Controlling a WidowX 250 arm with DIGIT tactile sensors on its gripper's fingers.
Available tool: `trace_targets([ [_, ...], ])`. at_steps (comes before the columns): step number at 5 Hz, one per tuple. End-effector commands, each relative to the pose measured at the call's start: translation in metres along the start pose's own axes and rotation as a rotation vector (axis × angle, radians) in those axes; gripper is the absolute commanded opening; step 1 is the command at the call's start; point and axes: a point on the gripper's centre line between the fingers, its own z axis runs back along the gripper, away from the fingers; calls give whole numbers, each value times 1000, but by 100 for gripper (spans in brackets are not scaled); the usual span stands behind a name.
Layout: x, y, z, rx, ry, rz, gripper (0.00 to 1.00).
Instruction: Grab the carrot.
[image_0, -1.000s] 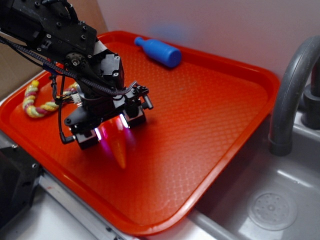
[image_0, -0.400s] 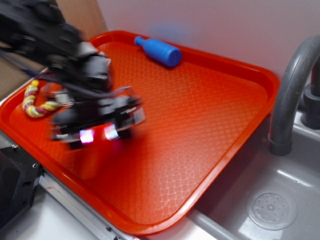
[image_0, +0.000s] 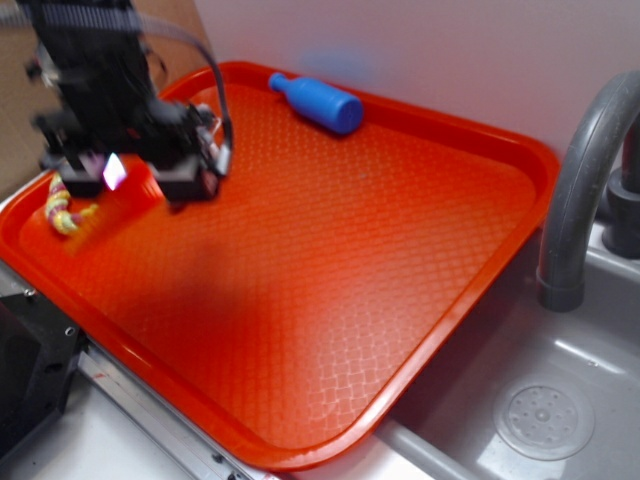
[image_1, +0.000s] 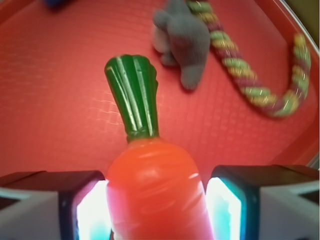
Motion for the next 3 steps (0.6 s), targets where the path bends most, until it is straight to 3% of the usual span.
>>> trace_targets([
  [1, 30, 16, 68, -124, -76, -41, 0],
  [2, 32, 17, 83, -126, -146, 41, 0],
  [3, 37, 18, 92, -192, -138, 67, 0],
])
